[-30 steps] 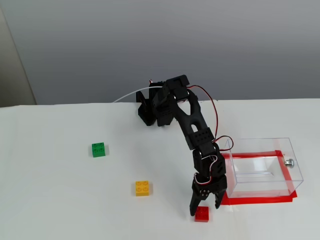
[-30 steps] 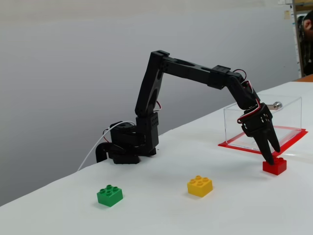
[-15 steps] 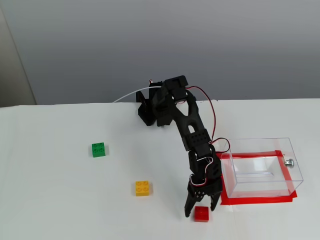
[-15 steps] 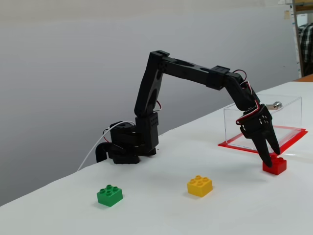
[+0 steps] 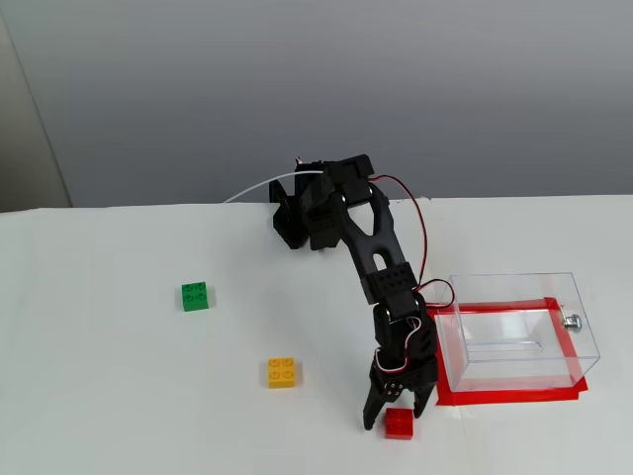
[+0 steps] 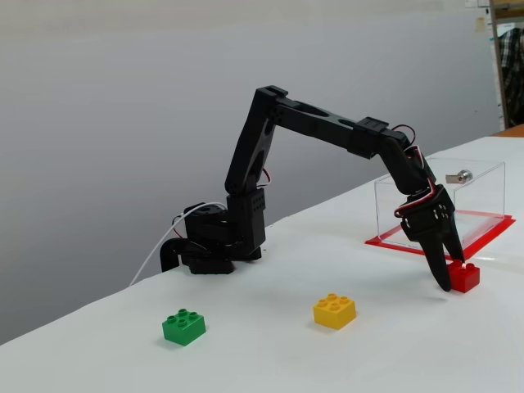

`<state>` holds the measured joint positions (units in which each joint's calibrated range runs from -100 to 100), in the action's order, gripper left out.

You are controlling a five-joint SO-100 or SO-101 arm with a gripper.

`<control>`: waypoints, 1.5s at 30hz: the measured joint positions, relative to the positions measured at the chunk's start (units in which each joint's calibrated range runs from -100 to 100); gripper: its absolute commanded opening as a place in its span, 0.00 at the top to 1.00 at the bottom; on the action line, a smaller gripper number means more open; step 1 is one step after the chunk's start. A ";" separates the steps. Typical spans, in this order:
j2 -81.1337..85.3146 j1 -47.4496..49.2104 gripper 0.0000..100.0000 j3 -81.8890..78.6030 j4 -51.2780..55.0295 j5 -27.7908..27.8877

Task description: Pick the red lego brick and place it into the transparent box

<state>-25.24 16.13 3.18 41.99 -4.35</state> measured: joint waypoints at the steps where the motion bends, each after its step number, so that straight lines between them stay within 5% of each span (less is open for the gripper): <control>1: -0.08 0.21 0.67 0.00 0.00 0.00; 45: -4.23 0.96 0.68 3.97 -3.08 0.05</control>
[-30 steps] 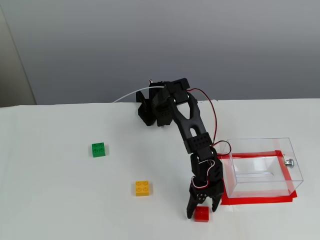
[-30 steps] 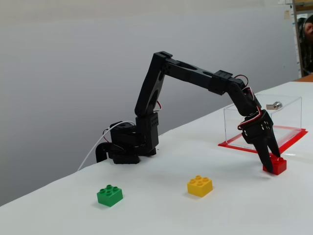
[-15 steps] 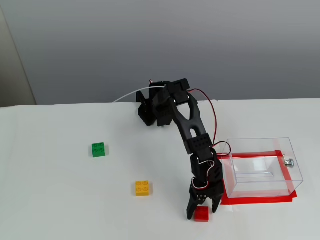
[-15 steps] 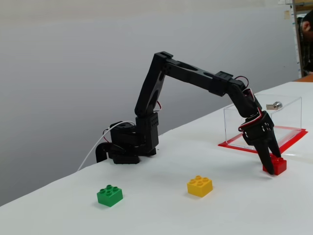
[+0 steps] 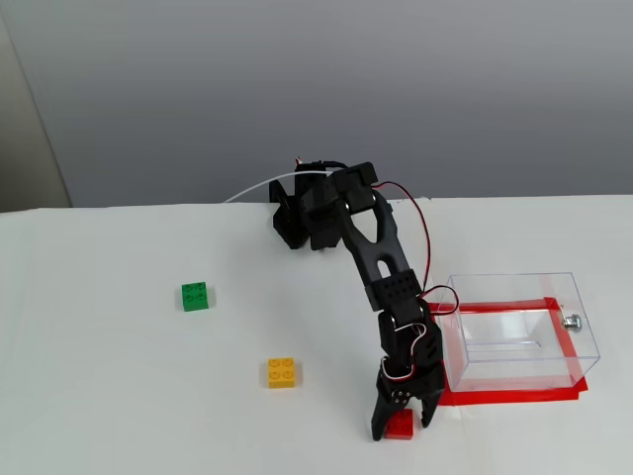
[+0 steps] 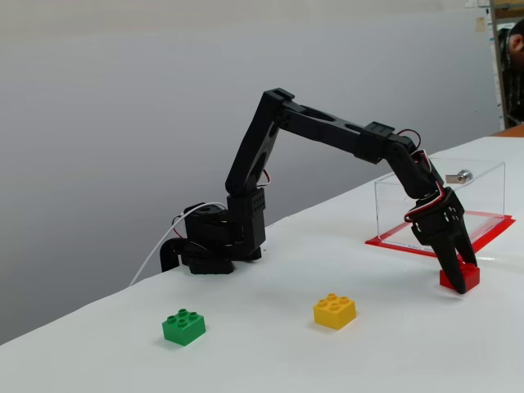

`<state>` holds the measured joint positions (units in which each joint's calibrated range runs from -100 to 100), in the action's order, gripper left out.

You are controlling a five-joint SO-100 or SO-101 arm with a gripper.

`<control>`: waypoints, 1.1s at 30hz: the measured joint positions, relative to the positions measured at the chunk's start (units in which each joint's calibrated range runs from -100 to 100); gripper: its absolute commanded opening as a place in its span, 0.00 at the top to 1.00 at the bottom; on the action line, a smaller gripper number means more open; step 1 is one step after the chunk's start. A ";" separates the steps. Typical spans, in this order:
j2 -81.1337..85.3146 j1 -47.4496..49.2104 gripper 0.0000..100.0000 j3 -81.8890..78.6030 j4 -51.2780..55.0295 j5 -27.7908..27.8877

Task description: Pick the red lego brick and place it into the transparent box

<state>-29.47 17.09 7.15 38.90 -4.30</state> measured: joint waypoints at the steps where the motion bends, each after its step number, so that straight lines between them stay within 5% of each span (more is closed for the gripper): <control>1: 0.00 0.00 0.68 0.00 0.00 0.00; 10: 0.00 0.00 0.68 0.00 0.00 0.00; 16: 0.00 0.00 0.80 0.00 0.60 0.00; 33: 0.00 0.00 0.92 0.00 0.60 0.34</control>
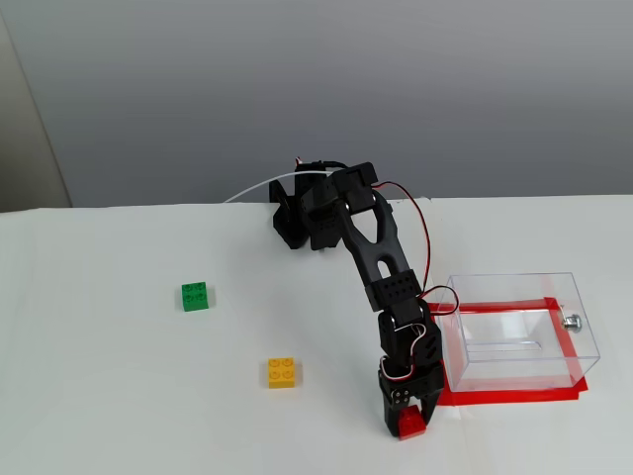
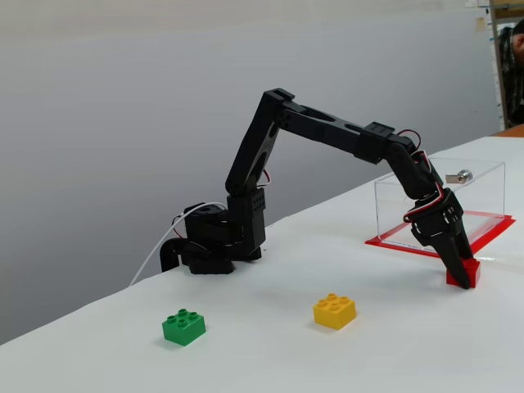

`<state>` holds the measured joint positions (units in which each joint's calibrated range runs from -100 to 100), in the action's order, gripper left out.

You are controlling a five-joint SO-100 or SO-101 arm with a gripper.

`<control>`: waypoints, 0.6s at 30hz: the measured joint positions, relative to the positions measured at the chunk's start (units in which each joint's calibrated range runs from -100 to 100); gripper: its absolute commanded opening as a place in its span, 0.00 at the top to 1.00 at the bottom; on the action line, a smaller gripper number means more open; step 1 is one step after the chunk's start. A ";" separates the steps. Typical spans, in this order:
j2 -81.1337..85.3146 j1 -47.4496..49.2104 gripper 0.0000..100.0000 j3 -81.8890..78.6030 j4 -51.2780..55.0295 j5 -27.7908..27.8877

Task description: Pick the red lego brick and place it into the transparent box

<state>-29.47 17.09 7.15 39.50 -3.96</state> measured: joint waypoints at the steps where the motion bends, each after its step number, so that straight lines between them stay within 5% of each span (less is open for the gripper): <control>1: 0.00 0.00 0.91 0.00 0.00 0.00; 18: 13.78 0.00 0.88 0.00 6.08 1.56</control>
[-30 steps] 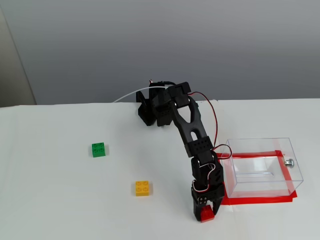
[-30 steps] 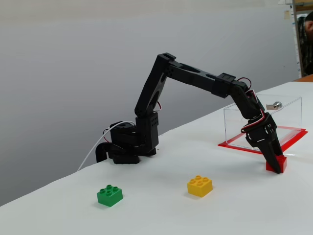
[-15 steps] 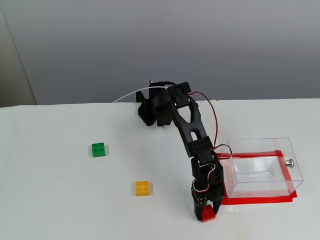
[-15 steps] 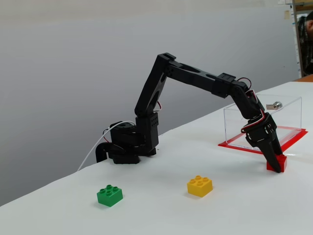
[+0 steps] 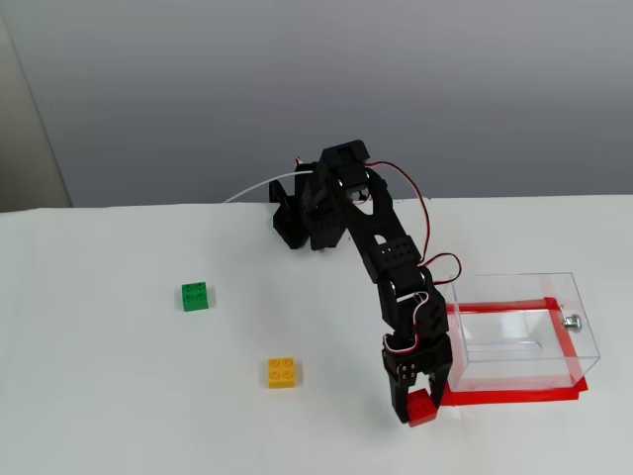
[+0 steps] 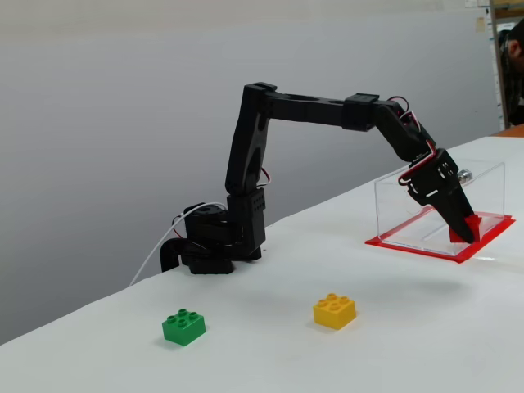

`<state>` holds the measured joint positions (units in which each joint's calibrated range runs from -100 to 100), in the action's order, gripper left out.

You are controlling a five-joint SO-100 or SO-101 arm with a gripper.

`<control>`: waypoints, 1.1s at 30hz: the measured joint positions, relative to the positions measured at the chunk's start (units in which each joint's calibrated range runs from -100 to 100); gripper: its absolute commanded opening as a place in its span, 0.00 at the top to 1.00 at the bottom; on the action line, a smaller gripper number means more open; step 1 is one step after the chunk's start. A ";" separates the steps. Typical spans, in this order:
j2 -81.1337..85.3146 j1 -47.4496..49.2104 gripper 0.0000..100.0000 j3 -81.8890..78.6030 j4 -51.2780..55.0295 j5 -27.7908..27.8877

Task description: Pick the red lego brick and place it into the transparent box

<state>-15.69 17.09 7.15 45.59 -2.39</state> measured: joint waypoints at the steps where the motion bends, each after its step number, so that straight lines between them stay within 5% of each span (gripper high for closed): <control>1: 1.35 0.00 0.88 0.00 0.51 0.05; 17: 23.17 0.21 0.87 0.00 9.00 3.37; 33: 24.02 17.84 0.88 0.00 9.00 5.03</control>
<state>8.33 34.94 7.15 54.58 2.64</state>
